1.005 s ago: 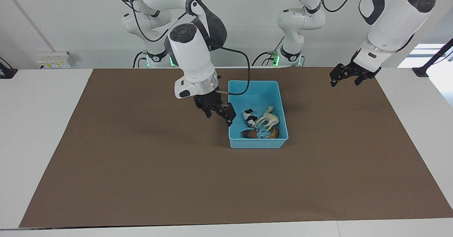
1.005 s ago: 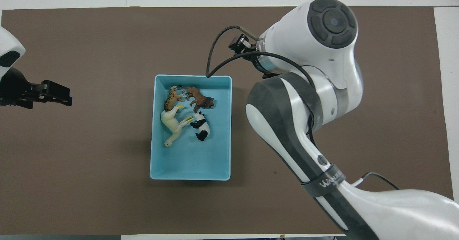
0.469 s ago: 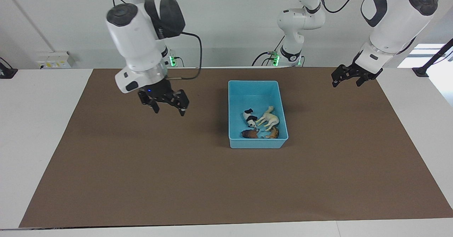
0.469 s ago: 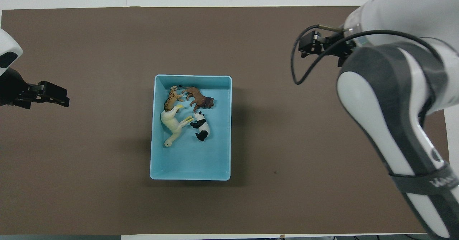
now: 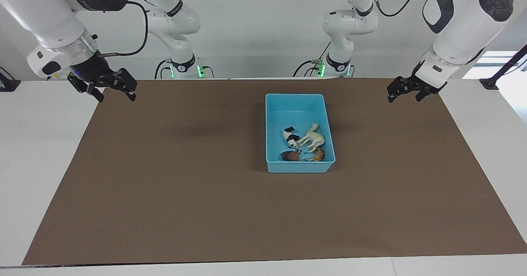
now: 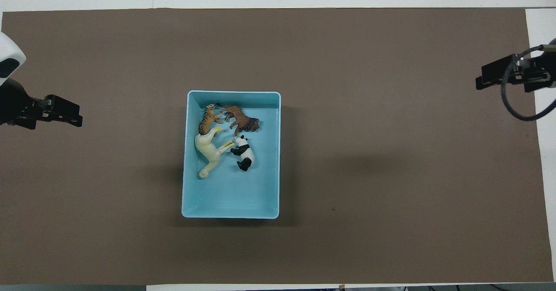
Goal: Put all toys into storage box
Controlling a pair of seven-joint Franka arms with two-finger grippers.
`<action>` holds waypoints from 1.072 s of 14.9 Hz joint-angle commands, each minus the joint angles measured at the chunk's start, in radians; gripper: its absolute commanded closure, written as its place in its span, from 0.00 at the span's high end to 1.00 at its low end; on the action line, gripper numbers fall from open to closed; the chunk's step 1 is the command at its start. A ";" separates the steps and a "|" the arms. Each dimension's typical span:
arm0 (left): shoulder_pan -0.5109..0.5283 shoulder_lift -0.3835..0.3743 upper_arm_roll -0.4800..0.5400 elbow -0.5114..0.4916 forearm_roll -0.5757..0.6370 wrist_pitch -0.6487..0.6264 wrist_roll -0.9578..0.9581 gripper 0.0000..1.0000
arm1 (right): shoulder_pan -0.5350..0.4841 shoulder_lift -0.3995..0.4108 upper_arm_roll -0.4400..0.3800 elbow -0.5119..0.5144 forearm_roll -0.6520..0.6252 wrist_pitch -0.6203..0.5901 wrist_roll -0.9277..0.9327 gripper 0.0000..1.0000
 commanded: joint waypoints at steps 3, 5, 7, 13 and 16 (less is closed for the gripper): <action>0.018 -0.001 -0.017 0.022 0.012 -0.011 0.016 1.00 | -0.017 -0.083 0.017 -0.169 -0.022 0.104 -0.003 1.00; 0.015 0.000 -0.017 0.022 0.030 -0.001 0.016 1.00 | -0.017 -0.085 0.017 -0.172 -0.057 0.114 -0.005 1.00; 0.018 -0.012 -0.019 0.015 0.044 0.001 0.016 1.00 | -0.012 -0.087 0.017 -0.174 -0.094 0.132 -0.008 1.00; 0.020 -0.024 -0.010 0.015 0.044 0.004 0.009 1.00 | -0.009 -0.088 0.017 -0.175 -0.096 0.126 -0.017 1.00; 0.011 -0.024 -0.011 0.015 0.044 0.004 0.004 1.00 | -0.014 -0.088 0.018 -0.174 -0.096 0.131 -0.113 1.00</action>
